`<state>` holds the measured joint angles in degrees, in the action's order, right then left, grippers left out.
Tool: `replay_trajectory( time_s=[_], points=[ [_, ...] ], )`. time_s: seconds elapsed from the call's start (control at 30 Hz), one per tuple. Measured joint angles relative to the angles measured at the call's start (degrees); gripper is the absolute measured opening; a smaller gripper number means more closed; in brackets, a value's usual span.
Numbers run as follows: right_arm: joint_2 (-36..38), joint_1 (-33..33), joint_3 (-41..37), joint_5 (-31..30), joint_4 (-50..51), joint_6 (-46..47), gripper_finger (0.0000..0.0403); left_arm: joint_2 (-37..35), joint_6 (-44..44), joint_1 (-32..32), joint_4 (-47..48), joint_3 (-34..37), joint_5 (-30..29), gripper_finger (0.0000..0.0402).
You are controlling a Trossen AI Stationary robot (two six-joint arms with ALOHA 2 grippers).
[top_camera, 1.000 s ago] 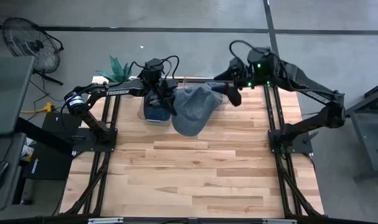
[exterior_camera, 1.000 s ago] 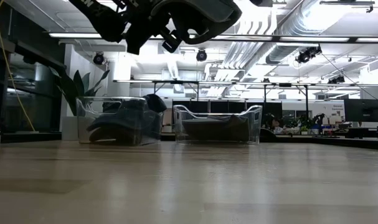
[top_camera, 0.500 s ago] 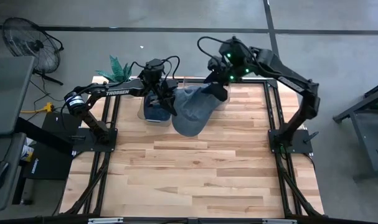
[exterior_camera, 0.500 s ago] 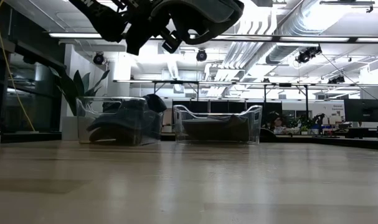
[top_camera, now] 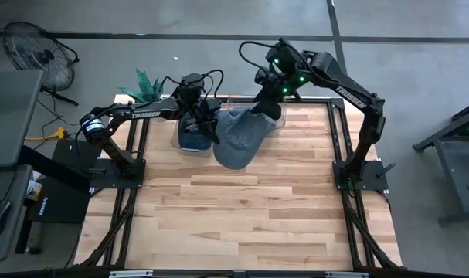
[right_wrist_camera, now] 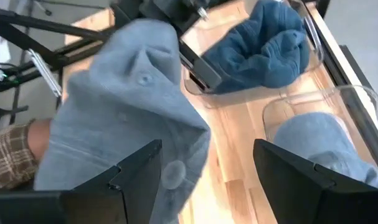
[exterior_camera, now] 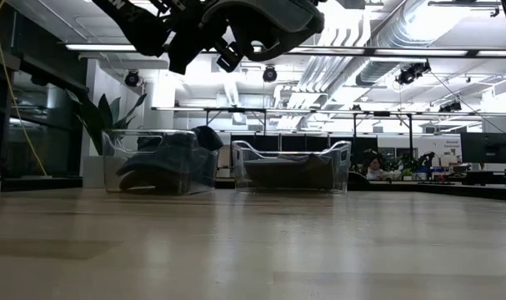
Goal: Pick & Place hat
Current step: Put the gray cap into the right transparent bin
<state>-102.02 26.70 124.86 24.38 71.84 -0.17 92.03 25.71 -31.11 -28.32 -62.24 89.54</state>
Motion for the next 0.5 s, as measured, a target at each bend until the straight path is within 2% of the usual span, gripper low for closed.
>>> replay_trajectory(
  time_s=[0.5],
  points=[
    [-1.9,0.6,0.0,0.2,1.4,-1.0,0.0246,0.0,0.0,0.0,0.0,0.0,0.0,0.0004]
  ],
)
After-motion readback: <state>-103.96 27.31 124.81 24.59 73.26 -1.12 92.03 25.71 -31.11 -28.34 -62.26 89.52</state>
